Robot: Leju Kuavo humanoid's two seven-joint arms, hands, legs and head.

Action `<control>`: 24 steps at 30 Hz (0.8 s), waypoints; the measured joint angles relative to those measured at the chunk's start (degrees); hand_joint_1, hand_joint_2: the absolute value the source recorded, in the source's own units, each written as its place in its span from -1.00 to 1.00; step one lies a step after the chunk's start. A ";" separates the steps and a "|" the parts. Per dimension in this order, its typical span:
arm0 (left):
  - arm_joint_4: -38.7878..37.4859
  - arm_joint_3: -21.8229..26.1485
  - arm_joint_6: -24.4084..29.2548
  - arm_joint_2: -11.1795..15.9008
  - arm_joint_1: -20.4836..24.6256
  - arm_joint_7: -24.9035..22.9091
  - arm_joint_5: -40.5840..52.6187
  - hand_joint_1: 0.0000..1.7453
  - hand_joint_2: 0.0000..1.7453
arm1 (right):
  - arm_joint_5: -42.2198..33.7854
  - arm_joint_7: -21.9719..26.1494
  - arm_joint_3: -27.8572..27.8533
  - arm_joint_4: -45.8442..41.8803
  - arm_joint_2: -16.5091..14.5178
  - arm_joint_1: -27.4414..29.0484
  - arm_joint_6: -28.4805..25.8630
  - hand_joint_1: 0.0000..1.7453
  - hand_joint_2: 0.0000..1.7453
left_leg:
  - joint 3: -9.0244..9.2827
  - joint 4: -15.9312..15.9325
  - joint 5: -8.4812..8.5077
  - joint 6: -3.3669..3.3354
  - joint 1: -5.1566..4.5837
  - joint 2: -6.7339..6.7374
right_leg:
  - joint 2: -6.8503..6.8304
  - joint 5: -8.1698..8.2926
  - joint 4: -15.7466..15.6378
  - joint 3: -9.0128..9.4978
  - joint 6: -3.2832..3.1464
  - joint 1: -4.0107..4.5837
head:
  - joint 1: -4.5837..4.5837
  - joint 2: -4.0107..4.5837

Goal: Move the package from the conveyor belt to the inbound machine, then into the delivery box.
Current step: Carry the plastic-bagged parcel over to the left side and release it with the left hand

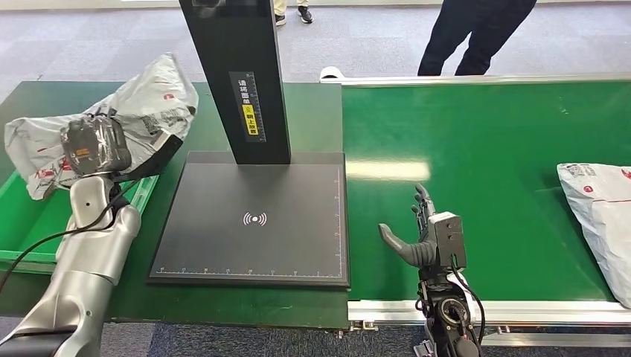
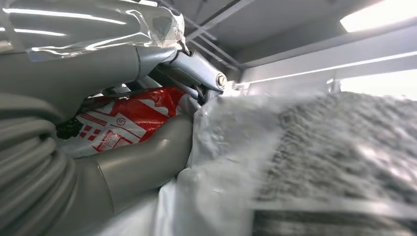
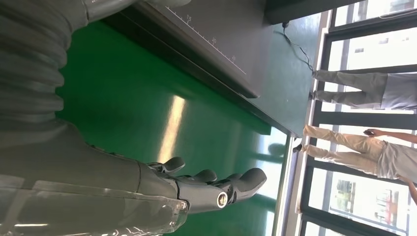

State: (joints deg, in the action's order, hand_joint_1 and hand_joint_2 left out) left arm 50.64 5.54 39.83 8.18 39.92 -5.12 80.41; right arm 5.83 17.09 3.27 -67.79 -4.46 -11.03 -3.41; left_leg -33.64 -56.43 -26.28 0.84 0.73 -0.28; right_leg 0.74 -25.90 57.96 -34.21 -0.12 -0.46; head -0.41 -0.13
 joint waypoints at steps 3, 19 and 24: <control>-4.33 2.19 -0.02 2.12 1.89 -1.95 -0.41 1.00 1.00 | -0.02 0.02 -0.01 -0.01 0.00 0.00 -0.03 -1.00 1.00 | 0.00 0.00 0.00 0.00 0.00 0.04 | 0.02 0.00 0.00 -0.03 0.00 0.00 | -0.01 0.00; -19.17 5.42 -10.02 6.34 5.49 -11.50 3.49 1.00 1.00 | 0.19 -0.03 0.02 0.01 -0.34 -0.18 0.03 -1.00 1.00 | -0.02 0.00 0.00 0.00 -0.01 -0.01 | 0.00 0.00 0.00 -0.03 0.00 -0.01 | 0.00 0.00; -21.81 5.55 -19.40 6.22 6.39 -11.40 4.06 1.00 1.00 | 0.78 -0.07 0.01 0.11 -0.58 -0.57 0.39 -1.00 1.00 | -0.02 0.00 0.00 0.00 -0.01 -0.02 | 0.00 0.00 -0.01 -0.03 0.00 -0.01 | 0.00 0.01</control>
State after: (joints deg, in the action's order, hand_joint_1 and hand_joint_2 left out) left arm 28.83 11.08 20.44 14.40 46.31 -16.52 84.47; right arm 6.61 17.02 3.28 -67.68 -5.04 -11.59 -3.02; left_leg -33.66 -56.43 -26.29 0.84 0.72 -0.30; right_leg 0.74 -25.90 57.95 -34.24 -0.12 -0.47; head -0.41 -0.12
